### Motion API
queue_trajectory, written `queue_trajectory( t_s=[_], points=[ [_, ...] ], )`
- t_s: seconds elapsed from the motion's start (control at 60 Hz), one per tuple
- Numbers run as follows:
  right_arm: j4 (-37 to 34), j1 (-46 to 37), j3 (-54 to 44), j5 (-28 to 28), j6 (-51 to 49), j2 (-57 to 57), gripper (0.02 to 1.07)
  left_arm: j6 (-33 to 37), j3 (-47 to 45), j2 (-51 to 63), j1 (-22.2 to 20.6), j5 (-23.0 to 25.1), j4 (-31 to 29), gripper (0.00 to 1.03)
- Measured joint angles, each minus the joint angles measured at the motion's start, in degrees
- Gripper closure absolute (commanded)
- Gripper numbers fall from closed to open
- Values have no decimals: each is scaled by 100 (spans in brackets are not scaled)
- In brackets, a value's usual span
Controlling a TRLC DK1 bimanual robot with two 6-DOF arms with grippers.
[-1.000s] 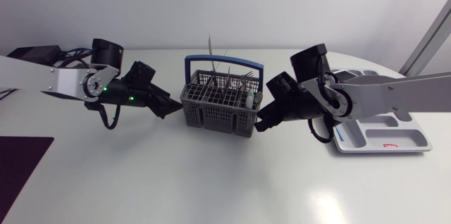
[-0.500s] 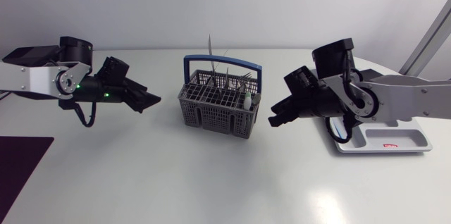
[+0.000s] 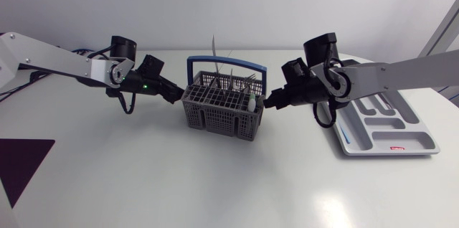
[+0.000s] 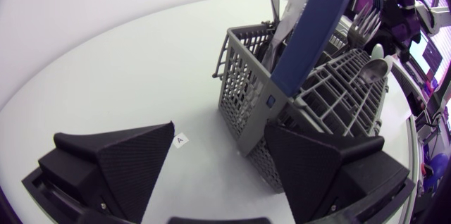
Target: Sort the cutlery from the basket into the organizer compartments.
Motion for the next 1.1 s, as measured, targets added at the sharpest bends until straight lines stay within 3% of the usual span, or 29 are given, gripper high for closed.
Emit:
queue_trajectory(
  t_s=[0.183,0.35,1.1],
  points=[
    [7,-225,216,-846,378,264,81,4,17,0,20,306,-201,15],
    [-131,-321,249,-1202,494,289,81,26,-20,-2,26,487,-341,16],
    [-693,17,-269,-1241,442,-352,81,616,-2623,-1976,2,645,-452,16]
  ],
)
